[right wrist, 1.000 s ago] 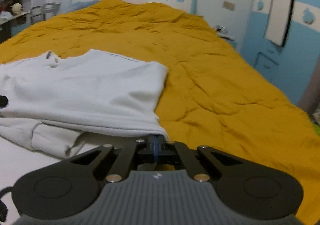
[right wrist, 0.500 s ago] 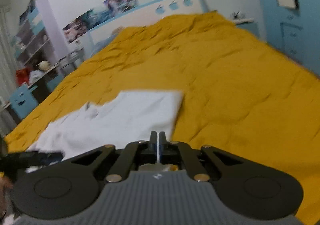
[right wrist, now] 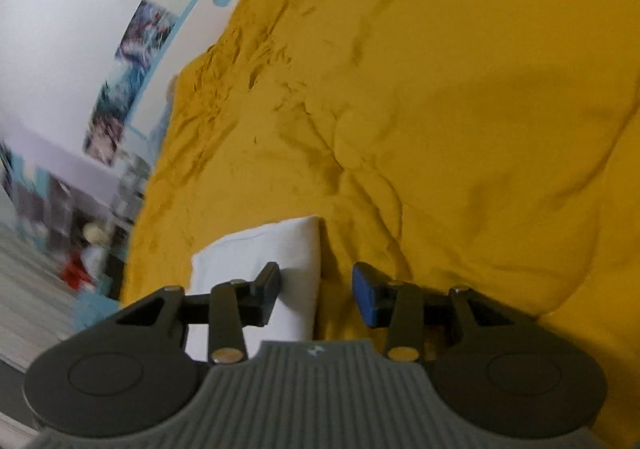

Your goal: Fold small clothes

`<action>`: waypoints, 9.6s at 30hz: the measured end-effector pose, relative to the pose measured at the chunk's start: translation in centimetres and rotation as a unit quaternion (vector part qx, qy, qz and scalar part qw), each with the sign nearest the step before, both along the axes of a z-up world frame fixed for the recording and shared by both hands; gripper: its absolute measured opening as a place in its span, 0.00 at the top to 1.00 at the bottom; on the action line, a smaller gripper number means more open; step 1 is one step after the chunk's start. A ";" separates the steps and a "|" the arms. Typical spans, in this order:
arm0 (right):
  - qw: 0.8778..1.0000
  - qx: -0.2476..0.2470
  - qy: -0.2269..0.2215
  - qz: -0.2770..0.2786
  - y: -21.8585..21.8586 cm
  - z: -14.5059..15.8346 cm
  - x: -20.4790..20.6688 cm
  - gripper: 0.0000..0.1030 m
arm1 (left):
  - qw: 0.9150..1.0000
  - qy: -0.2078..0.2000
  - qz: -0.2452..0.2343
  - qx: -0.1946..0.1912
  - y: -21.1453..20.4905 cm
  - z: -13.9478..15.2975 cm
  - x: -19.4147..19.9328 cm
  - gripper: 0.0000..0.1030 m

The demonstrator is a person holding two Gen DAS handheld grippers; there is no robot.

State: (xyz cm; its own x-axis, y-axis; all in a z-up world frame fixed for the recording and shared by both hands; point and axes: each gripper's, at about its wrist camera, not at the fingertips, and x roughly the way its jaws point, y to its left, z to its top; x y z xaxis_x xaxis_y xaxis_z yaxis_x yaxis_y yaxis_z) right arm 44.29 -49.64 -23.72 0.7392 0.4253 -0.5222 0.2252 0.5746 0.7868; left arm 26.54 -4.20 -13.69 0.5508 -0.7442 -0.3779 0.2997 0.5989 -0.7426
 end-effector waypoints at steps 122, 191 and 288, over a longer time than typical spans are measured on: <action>0.979 0.053 0.103 0.168 8.5 5.6 -44.4 0.71 | 0.973 0.225 0.043 -0.030 31.6 -3.9 -24.2 0.30; 0.976 0.109 -0.005 0.186 1.8 5.8 -15.6 0.21 | 0.987 0.159 0.000 -0.035 32.8 -2.5 1.9 0.14; 0.974 0.206 -0.094 0.026 5.5 9.6 -14.7 0.97 | 0.922 0.195 0.123 -0.312 29.4 -2.4 6.1 0.89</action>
State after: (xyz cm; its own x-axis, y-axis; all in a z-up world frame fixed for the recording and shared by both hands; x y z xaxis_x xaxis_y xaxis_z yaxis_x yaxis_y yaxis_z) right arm 29.63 -44.10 -14.13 0.7768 0.6100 -0.1566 0.0334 0.2084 0.9775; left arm 32.64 25.25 -16.13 0.6444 -0.7547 -0.1236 -0.1509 0.0330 -0.9880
